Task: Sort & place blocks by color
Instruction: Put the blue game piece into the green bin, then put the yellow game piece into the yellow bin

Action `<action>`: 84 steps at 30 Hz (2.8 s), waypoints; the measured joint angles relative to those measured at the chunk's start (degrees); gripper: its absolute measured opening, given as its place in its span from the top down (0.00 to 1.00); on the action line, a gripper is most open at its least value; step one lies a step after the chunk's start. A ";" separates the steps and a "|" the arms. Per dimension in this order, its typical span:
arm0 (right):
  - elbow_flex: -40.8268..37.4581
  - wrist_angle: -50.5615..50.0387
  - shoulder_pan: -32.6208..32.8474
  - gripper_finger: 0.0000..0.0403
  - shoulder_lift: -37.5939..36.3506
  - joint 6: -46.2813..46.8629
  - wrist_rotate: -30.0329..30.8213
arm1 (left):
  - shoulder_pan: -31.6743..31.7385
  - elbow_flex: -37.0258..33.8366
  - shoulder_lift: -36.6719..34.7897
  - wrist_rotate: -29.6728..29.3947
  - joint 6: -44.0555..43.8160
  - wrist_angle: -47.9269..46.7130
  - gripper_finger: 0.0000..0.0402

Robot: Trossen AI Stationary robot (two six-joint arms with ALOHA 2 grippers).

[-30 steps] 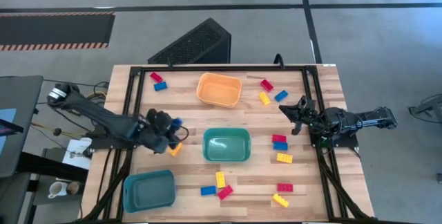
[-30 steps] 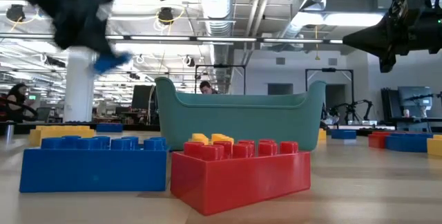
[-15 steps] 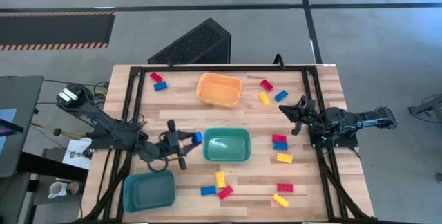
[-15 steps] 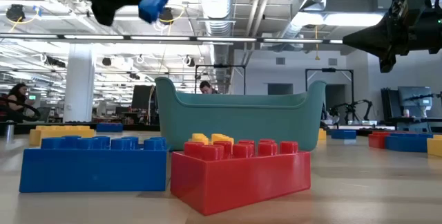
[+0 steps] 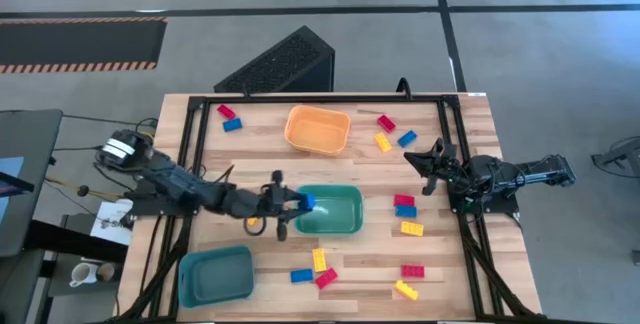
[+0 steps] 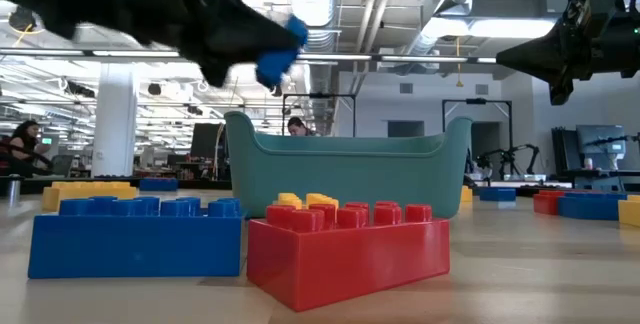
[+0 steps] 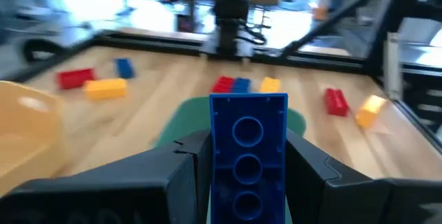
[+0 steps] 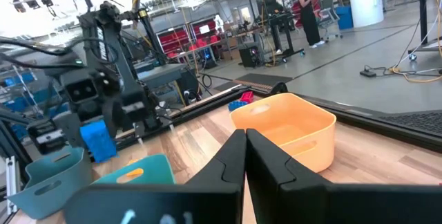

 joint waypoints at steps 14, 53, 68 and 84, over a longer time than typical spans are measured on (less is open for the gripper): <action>0.00 0.00 0.01 0.91 0.00 0.01 0.01 | 9.18 0.91 7.88 15.71 0.24 8.04 0.29; 0.01 0.00 0.01 0.91 0.02 0.00 0.02 | 10.87 7.96 -0.51 18.44 3.54 -5.67 0.35; 0.00 1.20 -0.08 0.91 0.02 0.02 0.04 | 10.87 7.93 -0.76 17.48 1.22 -3.83 0.35; 0.00 4.20 -0.79 0.91 0.02 0.04 0.04 | 11.87 8.24 -0.40 12.89 -0.56 -6.68 0.35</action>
